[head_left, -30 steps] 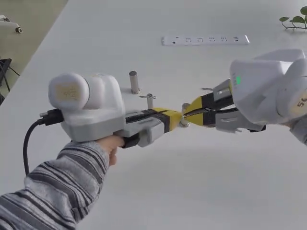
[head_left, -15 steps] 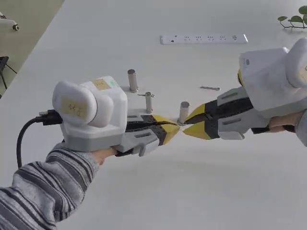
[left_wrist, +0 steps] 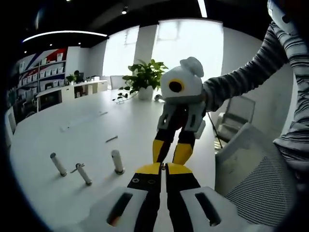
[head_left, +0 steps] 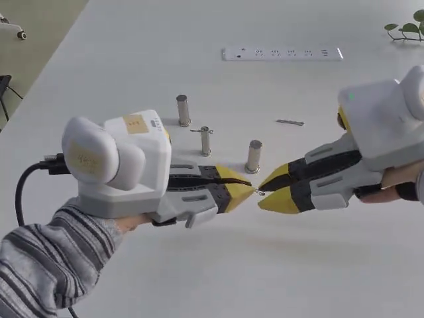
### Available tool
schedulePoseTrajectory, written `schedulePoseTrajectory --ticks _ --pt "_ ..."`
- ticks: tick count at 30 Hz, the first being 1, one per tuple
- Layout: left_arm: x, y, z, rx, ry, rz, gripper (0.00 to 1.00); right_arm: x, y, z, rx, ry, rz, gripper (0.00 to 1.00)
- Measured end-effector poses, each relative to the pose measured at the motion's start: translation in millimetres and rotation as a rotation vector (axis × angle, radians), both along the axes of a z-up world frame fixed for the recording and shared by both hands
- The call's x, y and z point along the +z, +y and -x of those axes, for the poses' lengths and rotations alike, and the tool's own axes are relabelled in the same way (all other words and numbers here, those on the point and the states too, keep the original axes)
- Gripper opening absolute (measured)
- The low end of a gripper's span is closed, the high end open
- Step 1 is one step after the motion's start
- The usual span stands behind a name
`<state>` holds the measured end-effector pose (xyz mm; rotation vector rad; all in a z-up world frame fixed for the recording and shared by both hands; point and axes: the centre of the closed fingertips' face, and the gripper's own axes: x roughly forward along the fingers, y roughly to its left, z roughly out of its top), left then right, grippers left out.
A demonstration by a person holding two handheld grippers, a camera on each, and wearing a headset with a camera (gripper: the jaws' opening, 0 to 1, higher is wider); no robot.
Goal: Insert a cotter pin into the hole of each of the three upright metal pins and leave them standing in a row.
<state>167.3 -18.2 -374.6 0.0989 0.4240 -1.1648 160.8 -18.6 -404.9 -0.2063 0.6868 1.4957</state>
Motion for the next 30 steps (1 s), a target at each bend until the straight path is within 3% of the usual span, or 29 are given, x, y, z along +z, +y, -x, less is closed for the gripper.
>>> schedulePoseTrajectory --ticks 6,15,25,29,30 --pt "2.3 -1.6 1.5 -0.005 0.016 0.020 0.00 3.1 2.6 4.7 0.004 0.016 -0.019 0.05" --pt "-2.8 1.9 2.8 0.008 0.054 0.032 0.00 5.0 3.7 4.6 0.006 0.001 -0.011 0.01" --pt "-7.9 3.5 3.6 0.010 0.061 0.022 0.00 6.5 2.0 3.9 0.075 -0.097 0.029 0.00" --pt "-9.3 2.8 3.1 0.012 0.059 0.019 0.00 6.8 0.3 1.2 0.128 -0.183 0.060 0.00" --pt "-9.5 2.6 3.1 0.012 0.061 0.020 0.00 6.5 0.2 2.4 0.136 -0.186 0.065 0.00"
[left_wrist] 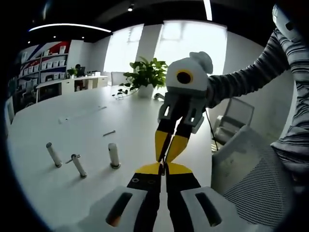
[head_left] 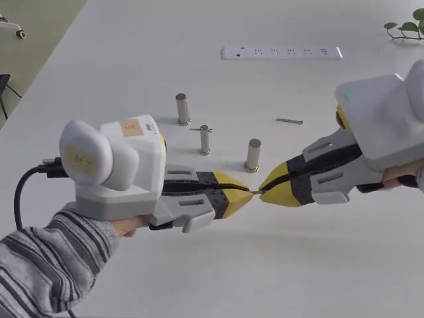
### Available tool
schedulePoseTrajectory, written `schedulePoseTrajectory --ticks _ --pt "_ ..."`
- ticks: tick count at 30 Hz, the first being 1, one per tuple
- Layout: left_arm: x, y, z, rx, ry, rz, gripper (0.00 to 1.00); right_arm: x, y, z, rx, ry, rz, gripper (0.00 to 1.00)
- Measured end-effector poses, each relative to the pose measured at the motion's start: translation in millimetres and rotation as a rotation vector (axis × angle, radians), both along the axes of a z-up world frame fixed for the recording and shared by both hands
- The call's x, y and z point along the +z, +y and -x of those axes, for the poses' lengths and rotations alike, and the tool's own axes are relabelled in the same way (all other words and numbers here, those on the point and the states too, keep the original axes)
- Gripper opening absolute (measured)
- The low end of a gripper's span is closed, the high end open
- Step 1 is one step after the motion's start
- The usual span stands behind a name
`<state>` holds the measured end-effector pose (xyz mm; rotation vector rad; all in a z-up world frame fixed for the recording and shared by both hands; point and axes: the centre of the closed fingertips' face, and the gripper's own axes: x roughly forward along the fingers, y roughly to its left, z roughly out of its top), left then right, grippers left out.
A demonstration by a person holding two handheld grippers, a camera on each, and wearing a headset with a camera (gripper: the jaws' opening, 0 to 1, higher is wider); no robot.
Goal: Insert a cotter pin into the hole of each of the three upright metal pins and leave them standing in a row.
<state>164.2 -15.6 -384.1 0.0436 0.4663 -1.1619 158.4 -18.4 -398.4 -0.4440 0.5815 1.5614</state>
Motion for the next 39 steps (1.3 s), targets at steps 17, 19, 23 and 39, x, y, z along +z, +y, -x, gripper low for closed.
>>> schedulePoseTrajectory --ticks 17,19,23,39 --pt "-7.5 3.2 -22.7 0.118 -0.063 -0.026 0.16 -14.8 -20.1 -21.3 0.032 -0.157 0.123 0.00" --pt "-8.9 4.3 -26.5 0.138 -0.075 -0.033 0.18 -16.0 -24.2 -26.5 0.024 -0.167 0.134 0.00" --pt "-9.4 5.5 -39.1 0.218 -0.096 -0.014 0.22 -17.6 -34.0 -44.3 -0.012 -0.198 0.155 0.00" --pt "-30.7 4.6 -70.7 0.382 -0.070 -0.028 0.23 -31.9 -54.9 -92.1 -0.055 -0.243 0.216 0.00"
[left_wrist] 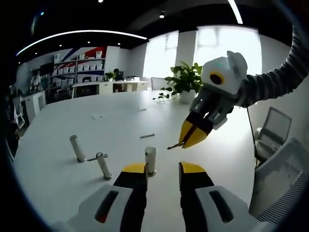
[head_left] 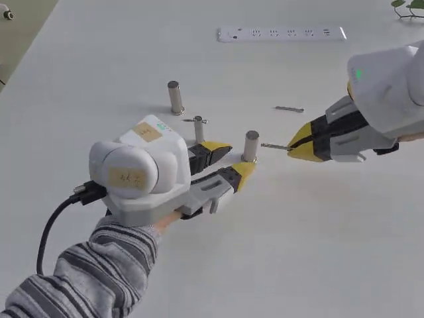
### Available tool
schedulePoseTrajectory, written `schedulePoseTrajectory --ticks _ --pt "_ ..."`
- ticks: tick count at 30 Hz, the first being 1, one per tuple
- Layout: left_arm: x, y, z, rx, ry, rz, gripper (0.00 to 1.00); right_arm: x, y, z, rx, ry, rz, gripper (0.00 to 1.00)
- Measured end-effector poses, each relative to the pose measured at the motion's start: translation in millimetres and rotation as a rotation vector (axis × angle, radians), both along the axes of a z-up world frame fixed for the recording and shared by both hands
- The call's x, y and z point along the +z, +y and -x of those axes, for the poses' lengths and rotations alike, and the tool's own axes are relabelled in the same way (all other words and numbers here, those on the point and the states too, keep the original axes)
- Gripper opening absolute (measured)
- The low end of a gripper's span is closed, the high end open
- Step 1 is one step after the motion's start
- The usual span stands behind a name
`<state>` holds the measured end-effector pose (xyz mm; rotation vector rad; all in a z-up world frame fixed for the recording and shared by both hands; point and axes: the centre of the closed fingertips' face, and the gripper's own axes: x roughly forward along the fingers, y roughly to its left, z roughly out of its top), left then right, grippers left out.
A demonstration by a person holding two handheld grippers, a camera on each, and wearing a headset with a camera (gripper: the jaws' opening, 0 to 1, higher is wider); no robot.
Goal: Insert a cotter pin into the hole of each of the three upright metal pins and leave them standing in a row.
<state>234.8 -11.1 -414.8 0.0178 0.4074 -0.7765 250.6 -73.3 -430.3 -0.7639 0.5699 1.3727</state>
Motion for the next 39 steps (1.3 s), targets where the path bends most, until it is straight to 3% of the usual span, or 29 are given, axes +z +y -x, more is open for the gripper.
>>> schedulePoseTrajectory --ticks 14,22,31,39 --pt "-19.8 -9.9 -24.6 0.060 -0.007 -0.049 0.27 -14.7 -6.7 -18.4 -0.010 -0.007 0.016 0.00" --pt "-35.4 -13.7 -37.7 0.090 0.016 -0.080 0.24 -16.3 -4.7 -23.2 -0.012 -0.006 0.012 0.00" --pt "-48.3 -19.8 -45.5 0.125 0.053 -0.076 0.18 -21.3 -0.8 -23.6 -0.009 -0.002 0.008 0.00" --pt "-54.5 -23.7 -51.3 0.143 0.058 -0.089 0.15 -24.2 1.5 -24.8 -0.004 -0.004 0.014 0.00"
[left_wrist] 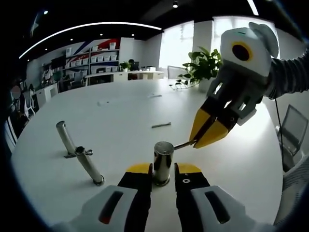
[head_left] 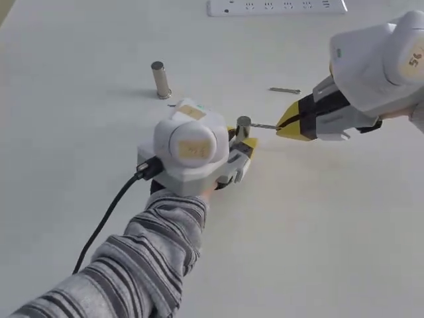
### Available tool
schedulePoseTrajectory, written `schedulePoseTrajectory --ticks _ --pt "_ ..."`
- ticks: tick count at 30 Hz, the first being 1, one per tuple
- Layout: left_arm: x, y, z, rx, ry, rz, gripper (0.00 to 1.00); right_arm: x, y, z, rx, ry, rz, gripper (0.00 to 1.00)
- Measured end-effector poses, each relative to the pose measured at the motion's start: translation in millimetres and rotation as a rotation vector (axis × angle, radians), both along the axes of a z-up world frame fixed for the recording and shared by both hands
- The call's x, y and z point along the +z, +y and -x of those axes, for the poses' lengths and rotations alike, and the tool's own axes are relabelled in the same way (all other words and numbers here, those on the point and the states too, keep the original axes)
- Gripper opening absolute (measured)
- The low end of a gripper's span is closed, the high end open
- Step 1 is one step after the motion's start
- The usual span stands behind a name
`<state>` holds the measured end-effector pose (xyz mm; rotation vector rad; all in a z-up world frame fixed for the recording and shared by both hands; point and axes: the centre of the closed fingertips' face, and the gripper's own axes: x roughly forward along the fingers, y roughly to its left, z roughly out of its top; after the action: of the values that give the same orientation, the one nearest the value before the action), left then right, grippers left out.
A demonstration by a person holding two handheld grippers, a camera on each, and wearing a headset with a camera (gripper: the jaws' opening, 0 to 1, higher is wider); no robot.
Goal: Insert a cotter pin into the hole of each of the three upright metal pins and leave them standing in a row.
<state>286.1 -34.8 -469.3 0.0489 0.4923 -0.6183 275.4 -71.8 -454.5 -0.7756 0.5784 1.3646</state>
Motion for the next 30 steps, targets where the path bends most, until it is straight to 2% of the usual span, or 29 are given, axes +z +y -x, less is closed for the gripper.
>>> schedulePoseTrajectory --ticks 4,15,24,27,30 --pt "-3.5 1.3 -1.0 0.008 0.017 0.007 0.13 -1.1 1.7 -0.5 0.001 0.000 0.001 0.00" --pt "-6.9 2.5 -0.7 0.031 0.037 0.013 0.11 0.0 6.3 -1.9 0.008 -0.009 0.022 0.00" --pt "-7.4 2.0 -0.4 0.015 0.014 -0.020 0.10 3.2 8.4 -1.8 0.015 -0.005 0.030 0.00" --pt "-7.7 2.2 -0.7 0.017 0.015 -0.017 0.10 2.8 8.8 -3.4 0.014 -0.005 0.031 0.00" --pt "-7.7 2.0 -0.4 0.014 0.009 -0.025 0.10 5.7 14.9 -0.5 0.011 0.017 -0.003 0.00"
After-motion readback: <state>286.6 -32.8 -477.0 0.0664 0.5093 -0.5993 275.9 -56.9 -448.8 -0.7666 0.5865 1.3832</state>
